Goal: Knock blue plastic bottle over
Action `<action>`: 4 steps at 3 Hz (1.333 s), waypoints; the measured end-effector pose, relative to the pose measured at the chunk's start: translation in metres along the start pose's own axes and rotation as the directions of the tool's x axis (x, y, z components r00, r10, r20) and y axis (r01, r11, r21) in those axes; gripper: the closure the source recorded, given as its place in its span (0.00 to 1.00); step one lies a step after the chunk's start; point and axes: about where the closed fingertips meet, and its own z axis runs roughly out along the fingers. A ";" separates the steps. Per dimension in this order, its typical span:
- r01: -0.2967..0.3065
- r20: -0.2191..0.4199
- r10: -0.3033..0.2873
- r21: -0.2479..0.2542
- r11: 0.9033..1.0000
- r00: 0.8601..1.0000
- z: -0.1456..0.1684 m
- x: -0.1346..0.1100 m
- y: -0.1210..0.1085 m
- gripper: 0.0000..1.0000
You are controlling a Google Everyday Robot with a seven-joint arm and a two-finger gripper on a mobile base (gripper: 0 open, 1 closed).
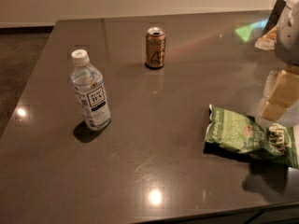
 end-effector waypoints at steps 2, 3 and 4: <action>0.008 0.066 -0.008 0.007 1.000 0.998 0.002 -0.022 -0.009 0.00; 0.006 0.171 -0.007 0.007 1.000 0.985 0.014 -0.054 -0.016 0.00; 0.035 0.281 -0.037 0.010 0.999 0.959 0.029 -0.100 -0.022 0.00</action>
Offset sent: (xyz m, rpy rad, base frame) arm 0.0323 0.0430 0.0055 0.1345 -0.0398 0.0558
